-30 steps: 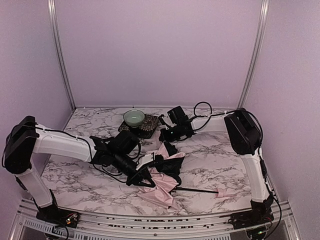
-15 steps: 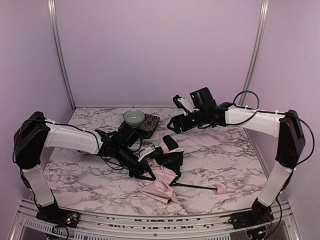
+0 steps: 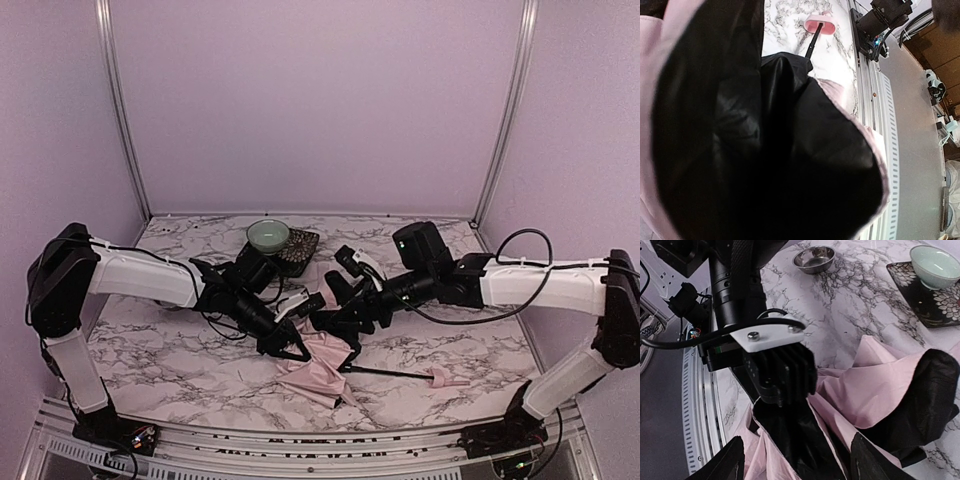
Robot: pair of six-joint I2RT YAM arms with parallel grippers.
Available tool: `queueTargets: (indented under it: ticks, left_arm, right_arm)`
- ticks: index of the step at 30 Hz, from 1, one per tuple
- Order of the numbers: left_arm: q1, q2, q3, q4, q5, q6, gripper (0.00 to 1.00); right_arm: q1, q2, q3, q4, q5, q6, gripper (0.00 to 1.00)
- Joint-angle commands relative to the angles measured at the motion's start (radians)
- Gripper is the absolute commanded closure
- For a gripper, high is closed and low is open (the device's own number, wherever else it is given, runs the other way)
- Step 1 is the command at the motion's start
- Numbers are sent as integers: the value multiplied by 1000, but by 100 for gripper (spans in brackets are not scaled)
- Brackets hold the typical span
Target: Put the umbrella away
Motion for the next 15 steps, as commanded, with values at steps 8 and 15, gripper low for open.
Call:
queueTargets:
  ticks: [8,15]
  left_arm:
    - [25,23,27,-60,63,-42,100]
    - [33,19,39,-53,69,-62,86]
  right_arm:
    - [57,256,-10,197,-82,55,60]
    - [-28,391,-7,253,-135,165,100]
